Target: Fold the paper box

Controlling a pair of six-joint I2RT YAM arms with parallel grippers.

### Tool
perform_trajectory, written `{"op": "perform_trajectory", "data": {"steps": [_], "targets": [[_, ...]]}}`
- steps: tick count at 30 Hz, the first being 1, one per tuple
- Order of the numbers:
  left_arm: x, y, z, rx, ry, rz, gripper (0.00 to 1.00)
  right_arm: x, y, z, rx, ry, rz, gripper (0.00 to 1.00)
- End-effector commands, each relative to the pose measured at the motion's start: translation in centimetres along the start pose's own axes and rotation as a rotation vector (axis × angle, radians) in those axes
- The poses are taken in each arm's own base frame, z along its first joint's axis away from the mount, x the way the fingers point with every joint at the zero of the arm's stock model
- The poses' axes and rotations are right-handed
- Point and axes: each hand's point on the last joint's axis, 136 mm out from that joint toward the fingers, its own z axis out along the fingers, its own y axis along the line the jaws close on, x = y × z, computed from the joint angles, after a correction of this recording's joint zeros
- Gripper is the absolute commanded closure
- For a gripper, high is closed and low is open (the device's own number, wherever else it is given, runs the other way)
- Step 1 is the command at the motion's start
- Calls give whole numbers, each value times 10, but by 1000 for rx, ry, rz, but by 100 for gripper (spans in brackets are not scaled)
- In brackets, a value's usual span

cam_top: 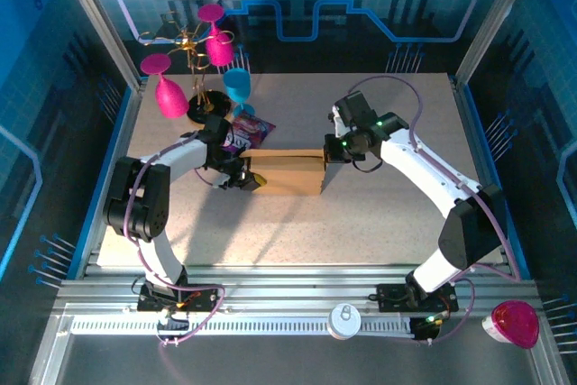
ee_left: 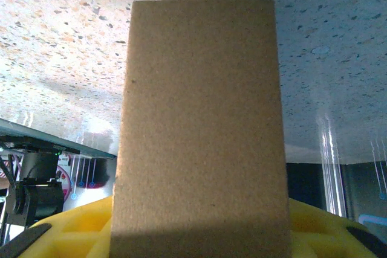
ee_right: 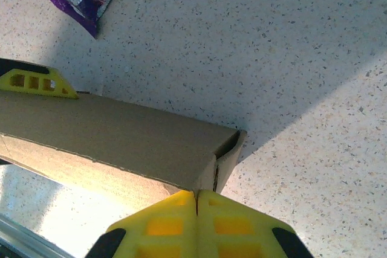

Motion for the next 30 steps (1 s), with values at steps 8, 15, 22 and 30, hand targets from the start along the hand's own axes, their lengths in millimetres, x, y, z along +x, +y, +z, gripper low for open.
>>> {"op": "perform_trajectory", "data": {"steps": [8, 15, 22, 30], "targets": [[-31, 7, 8, -9, -114, -77, 88, 16, 15, 11, 16, 64, 63, 100], [-31, 6, 9, -5, -111, -79, 88, 26, 11, 19, 48, 68, 35, 100], [-32, 3, 9, 5, -112, -64, 86, 40, 5, 24, 99, 50, -32, 100], [-23, 2, -3, 42, -115, 55, 50, 36, -9, 17, 183, 26, -52, 100]]}}
